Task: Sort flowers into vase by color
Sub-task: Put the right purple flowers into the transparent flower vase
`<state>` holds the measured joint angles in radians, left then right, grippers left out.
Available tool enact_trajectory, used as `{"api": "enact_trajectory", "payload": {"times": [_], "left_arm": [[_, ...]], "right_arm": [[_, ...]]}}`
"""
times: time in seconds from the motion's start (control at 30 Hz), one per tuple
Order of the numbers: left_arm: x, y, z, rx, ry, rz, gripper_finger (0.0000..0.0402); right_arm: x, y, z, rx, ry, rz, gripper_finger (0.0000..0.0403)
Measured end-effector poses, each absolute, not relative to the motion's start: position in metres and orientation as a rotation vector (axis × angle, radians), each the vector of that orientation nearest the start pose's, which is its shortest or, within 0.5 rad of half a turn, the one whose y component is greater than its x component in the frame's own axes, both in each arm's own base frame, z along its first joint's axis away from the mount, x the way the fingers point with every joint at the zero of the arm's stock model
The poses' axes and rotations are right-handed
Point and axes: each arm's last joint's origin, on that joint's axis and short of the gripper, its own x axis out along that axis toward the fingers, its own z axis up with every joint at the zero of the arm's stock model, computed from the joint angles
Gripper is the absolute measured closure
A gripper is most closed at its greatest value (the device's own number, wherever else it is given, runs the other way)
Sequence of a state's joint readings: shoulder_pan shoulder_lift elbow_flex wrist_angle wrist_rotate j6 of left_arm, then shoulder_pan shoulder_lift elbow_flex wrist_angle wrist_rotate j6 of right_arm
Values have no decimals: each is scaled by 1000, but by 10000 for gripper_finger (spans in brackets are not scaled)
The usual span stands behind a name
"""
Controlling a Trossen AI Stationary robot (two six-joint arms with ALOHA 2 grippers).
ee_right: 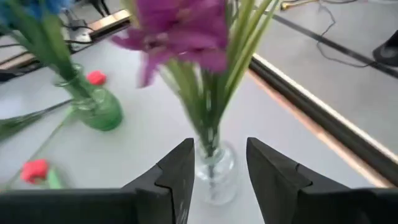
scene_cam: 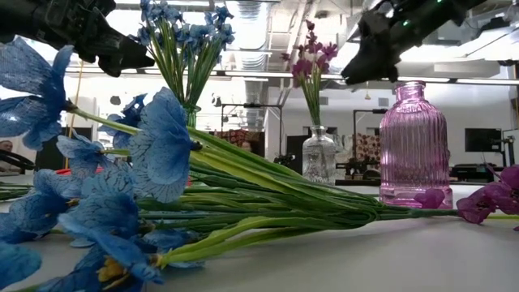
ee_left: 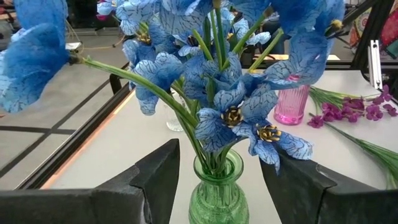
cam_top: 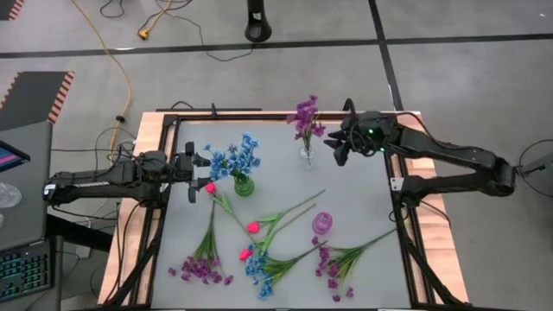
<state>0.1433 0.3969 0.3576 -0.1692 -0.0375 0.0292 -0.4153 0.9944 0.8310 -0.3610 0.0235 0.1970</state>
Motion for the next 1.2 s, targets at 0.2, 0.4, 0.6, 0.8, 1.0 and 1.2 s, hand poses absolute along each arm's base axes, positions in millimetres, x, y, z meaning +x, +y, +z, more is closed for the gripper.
{"api": "enact_trajectory", "payload": {"times": [0.2,0.4,0.6,0.8,1.0,1.2], "left_arm": [[117,18,236,3,209,179,193],[117,18,236,2,209,179,193],[117,18,236,-1,209,180,193],[117,18,236,-8,208,182,193],[117,18,236,-37,204,187,193],[117,18,236,-47,203,188,193]], "right_arm": [[182,-59,301,397,500,-356,234],[184,-24,299,447,563,-194,235],[192,14,292,449,651,-32,235],[197,51,276,403,797,95,235],[198,80,259,481,954,101,235],[190,105,246,508,1090,95,235]]}}
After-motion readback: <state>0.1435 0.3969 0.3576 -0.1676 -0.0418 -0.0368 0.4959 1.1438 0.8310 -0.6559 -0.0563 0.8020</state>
